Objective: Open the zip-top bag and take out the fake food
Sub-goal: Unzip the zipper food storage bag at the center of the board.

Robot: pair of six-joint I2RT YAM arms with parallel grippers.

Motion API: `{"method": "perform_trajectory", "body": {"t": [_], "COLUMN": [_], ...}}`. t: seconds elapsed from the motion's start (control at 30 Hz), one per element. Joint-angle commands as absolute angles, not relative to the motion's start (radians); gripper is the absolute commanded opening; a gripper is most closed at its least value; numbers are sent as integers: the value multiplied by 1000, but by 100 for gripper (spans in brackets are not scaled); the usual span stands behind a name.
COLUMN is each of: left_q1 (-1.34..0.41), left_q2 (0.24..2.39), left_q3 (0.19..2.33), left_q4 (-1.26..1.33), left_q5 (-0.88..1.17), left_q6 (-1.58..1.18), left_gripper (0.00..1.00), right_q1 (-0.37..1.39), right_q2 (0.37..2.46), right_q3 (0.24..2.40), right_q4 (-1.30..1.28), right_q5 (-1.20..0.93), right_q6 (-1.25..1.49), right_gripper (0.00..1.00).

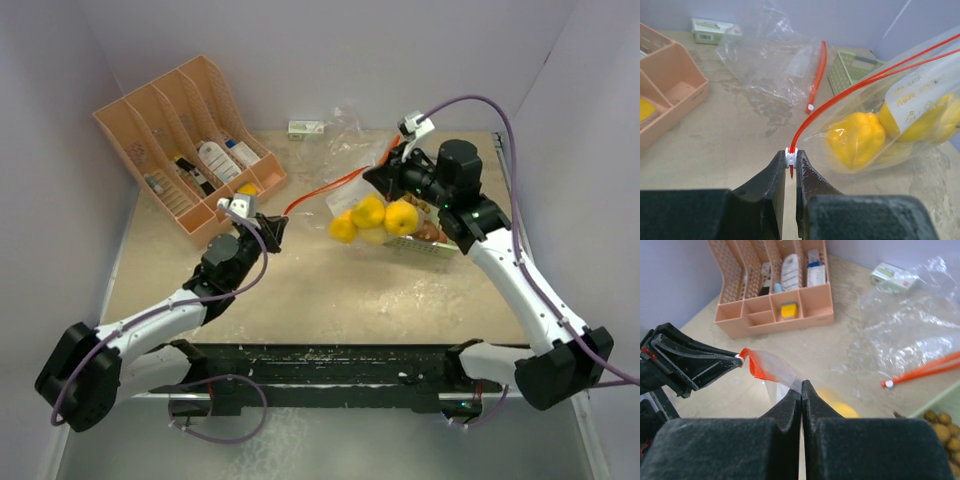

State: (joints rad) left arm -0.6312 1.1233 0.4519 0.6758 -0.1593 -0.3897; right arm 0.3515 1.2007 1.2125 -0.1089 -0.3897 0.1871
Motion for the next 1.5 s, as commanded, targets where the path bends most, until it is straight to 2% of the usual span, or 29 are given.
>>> {"method": "perform_trajectory", "body": {"t": [0.0, 0.2, 0.37, 0.47, 0.6, 0.73, 0.77, 0.83, 0.97, 1.17, 1.27, 1.4, 1.47], "left_q1": [-622, -622, -623, -626, -637, -666, -671, -678, -687, -693, -694, -696, -699], "left_q2": [995, 933, 869, 886, 986, 1134, 1164, 1210, 1242, 1229, 1232, 1253, 1268], "left_q3": [471, 425, 391, 406, 414, 450, 458, 466, 472, 479, 497, 533, 551], "left_q4": [511, 370, 351, 351, 437, 518, 534, 566, 600, 600, 594, 596, 603], "left_q5": [-304, -450, -485, -490, -396, -313, -299, -279, -260, -248, -235, -195, -164], "left_q6": [-489, -539, -486, -427, -389, -382, -382, -389, -393, -392, -393, -413, -422], "left_gripper": [0, 0, 0, 0, 0, 0, 0, 0, 0, 0, 0, 0, 0], "right_q1": [396, 412, 413, 413, 413, 412, 413, 413, 414, 417, 416, 440, 460], "right_q2": [1293, 1510, 1658, 1653, 1599, 1526, 1503, 1454, 1345, 1170, 1122, 1127, 1119], "right_q3": [1307, 1479, 1685, 1644, 1470, 1318, 1279, 1239, 1177, 1058, 1017, 892, 807], "right_q4": [15, 68, 23, 59, 122, 151, 153, 125, 70, 78, 92, 155, 240], "right_q5": [-368, -417, -413, -396, -363, -321, -313, -267, -207, -169, -234, -316, -321], "right_q6": [196, 234, 238, 247, 251, 250, 250, 246, 250, 334, 381, 489, 538], "right_gripper": [0, 0, 0, 0, 1, 44, 51, 60, 60, 44, 40, 39, 48]}}
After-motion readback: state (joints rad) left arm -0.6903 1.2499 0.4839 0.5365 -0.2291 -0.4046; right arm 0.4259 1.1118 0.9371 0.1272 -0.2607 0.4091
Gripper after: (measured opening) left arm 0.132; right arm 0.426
